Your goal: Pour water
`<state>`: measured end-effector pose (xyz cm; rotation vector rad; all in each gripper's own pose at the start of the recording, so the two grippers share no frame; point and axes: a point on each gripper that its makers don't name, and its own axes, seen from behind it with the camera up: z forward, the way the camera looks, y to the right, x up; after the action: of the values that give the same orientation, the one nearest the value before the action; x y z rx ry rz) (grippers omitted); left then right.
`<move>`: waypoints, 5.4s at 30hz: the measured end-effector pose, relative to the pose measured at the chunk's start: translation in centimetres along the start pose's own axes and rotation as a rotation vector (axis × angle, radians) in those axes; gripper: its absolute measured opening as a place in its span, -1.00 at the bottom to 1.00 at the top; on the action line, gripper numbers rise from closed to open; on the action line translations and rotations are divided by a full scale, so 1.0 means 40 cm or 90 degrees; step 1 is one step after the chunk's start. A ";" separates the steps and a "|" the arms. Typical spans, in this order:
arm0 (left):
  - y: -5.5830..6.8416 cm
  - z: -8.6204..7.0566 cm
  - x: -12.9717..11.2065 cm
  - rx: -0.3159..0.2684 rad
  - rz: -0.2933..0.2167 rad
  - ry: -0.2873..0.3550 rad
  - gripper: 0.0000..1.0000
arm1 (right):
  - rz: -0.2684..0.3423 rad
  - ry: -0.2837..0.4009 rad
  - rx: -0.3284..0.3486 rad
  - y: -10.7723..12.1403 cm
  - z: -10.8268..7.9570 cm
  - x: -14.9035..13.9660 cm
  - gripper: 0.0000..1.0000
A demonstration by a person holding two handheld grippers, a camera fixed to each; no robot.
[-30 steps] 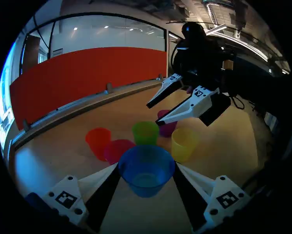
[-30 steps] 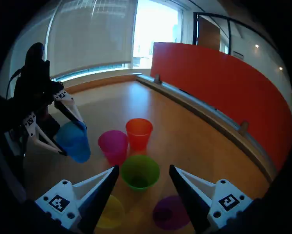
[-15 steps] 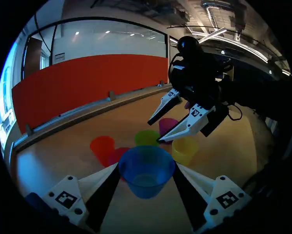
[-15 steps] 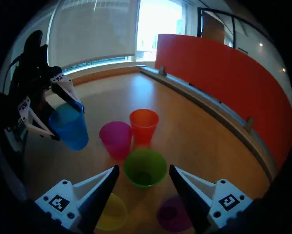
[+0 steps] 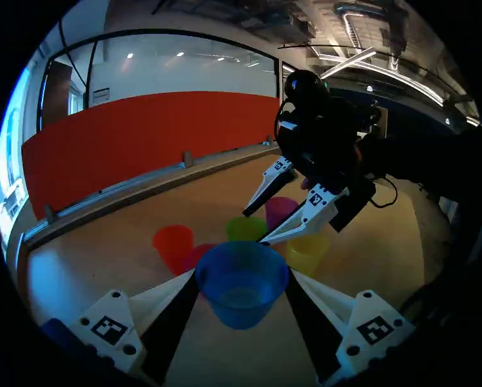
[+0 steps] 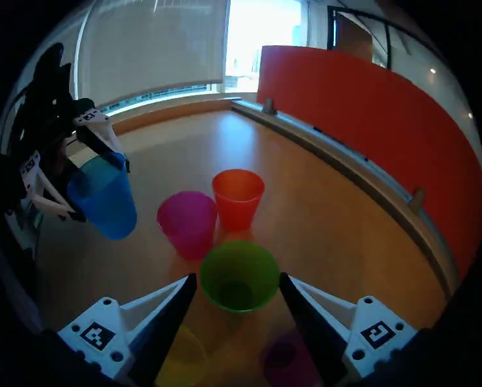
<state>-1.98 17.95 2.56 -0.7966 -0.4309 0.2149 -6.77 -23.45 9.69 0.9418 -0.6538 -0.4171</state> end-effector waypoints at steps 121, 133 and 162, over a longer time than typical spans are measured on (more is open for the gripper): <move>-0.007 -0.148 0.359 0.046 -0.009 0.227 0.76 | 0.019 0.415 -0.077 -0.086 -0.441 0.320 0.87; -0.014 -0.160 0.401 0.045 0.031 0.233 0.76 | 0.030 0.413 -0.036 -0.114 -0.420 0.317 0.87; 0.011 -0.143 0.484 0.013 0.185 0.256 0.76 | -0.008 0.403 0.089 -0.227 -0.378 0.328 0.87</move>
<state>17.88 21.23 4.35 -0.8580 0.0672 0.3208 12.64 -26.93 -0.02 1.1371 -0.0981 -0.0684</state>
